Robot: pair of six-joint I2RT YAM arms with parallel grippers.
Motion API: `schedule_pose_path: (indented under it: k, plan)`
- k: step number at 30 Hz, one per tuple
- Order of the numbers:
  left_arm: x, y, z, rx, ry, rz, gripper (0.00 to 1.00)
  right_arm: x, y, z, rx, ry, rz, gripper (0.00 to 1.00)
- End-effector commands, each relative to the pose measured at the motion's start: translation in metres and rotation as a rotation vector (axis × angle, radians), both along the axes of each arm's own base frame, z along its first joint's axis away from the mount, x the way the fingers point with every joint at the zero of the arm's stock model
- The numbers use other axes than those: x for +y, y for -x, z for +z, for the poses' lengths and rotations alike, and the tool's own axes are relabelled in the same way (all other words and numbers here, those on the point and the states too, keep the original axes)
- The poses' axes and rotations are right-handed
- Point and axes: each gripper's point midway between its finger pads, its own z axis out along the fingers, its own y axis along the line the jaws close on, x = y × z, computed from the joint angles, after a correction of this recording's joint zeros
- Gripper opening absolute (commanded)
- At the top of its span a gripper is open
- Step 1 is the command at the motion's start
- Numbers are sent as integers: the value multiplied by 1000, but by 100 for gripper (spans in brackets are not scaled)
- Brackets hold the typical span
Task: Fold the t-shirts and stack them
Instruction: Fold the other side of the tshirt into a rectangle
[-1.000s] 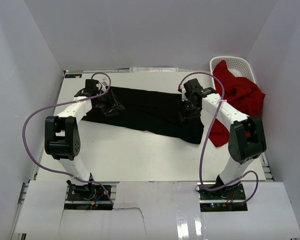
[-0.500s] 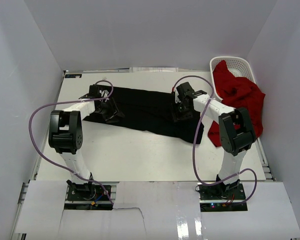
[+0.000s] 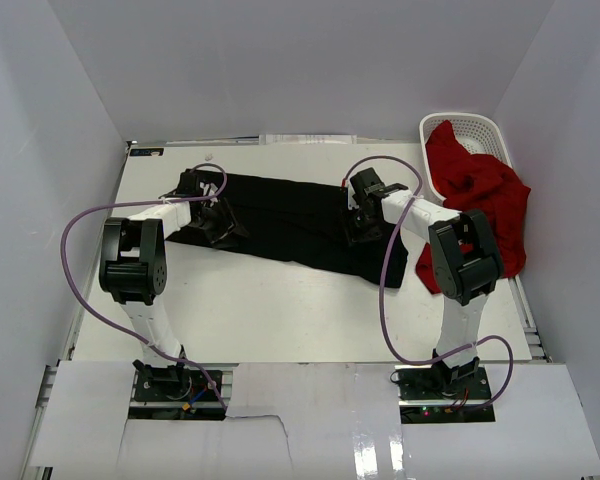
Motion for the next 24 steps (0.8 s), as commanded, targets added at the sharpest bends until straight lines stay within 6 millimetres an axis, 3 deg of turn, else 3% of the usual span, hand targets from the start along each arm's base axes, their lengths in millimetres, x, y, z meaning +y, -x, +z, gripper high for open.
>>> schedule_pose_path:
  k: [1,14,17,19,24]
  plan:
    - [4,-15,18,-61,-6,10,59,2,-1,8,-21,-10,-4,42]
    - [8,-19,20,-61,-20,7,59,-5,5,18,-19,21,-8,40]
    - [8,-20,20,-64,-21,6,58,-6,5,16,-15,30,-9,32]
    - [8,-20,21,-67,-24,3,59,-7,4,16,-19,37,-10,19]
    - [10,-20,19,-60,-25,4,58,-4,-1,20,-21,33,-7,8]
